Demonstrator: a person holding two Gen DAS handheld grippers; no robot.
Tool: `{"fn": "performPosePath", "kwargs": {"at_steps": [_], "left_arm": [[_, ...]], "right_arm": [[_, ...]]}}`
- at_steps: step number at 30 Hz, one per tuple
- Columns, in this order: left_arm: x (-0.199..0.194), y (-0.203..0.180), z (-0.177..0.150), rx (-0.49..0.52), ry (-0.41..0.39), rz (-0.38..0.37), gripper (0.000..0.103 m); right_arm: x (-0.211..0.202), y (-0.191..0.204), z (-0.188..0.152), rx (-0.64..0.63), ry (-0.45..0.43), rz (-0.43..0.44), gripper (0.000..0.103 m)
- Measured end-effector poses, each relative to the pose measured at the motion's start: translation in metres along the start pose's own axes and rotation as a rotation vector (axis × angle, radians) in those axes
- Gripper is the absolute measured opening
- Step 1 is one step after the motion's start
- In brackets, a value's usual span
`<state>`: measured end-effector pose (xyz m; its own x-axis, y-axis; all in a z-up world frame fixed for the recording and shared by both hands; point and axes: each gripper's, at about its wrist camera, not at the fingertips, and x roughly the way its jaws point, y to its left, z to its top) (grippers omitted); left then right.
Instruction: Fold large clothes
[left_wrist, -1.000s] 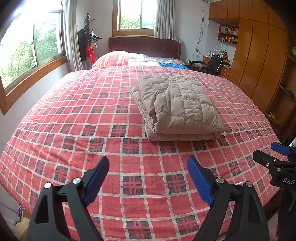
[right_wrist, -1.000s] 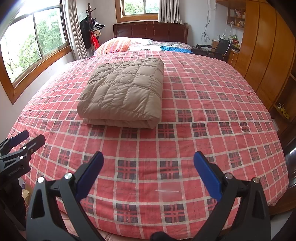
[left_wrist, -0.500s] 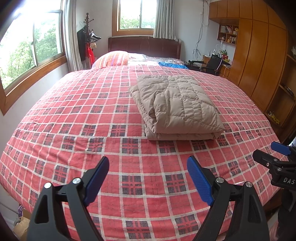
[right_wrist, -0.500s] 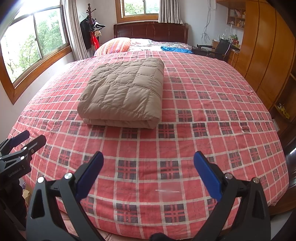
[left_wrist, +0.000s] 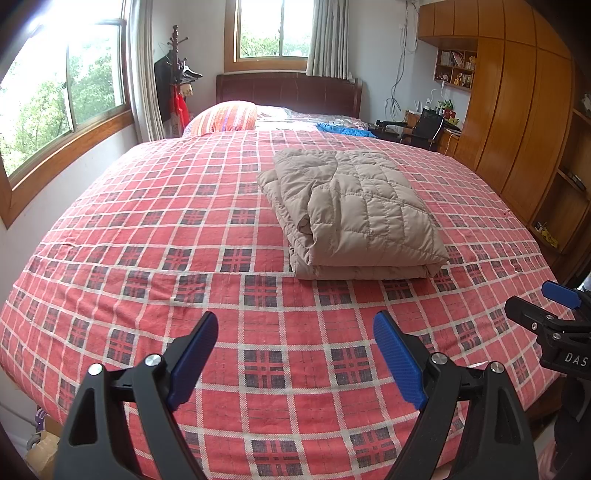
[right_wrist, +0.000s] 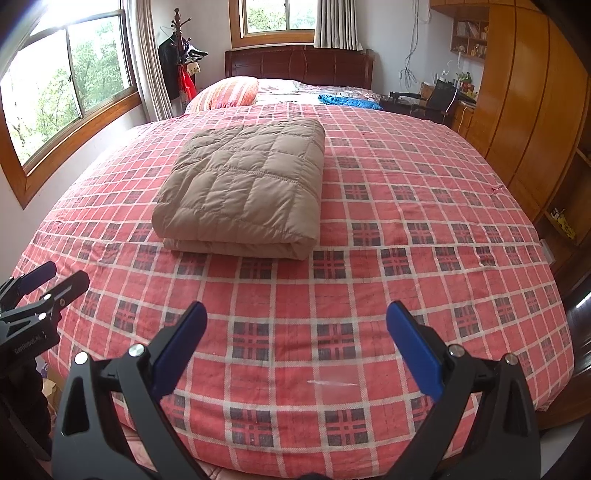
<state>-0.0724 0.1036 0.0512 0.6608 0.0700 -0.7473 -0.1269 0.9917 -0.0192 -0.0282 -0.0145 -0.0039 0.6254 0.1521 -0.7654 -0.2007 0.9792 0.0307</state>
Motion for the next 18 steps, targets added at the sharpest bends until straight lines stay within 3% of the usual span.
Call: {"fn": "performPosePath", "kwargs": {"at_steps": [18], "left_arm": [[-0.0005, -0.0009, 0.0002, 0.002, 0.0, 0.0, 0.086]], "right_arm": [[0.0011, -0.0021, 0.0005, 0.002, -0.001, 0.001, 0.097]]}}
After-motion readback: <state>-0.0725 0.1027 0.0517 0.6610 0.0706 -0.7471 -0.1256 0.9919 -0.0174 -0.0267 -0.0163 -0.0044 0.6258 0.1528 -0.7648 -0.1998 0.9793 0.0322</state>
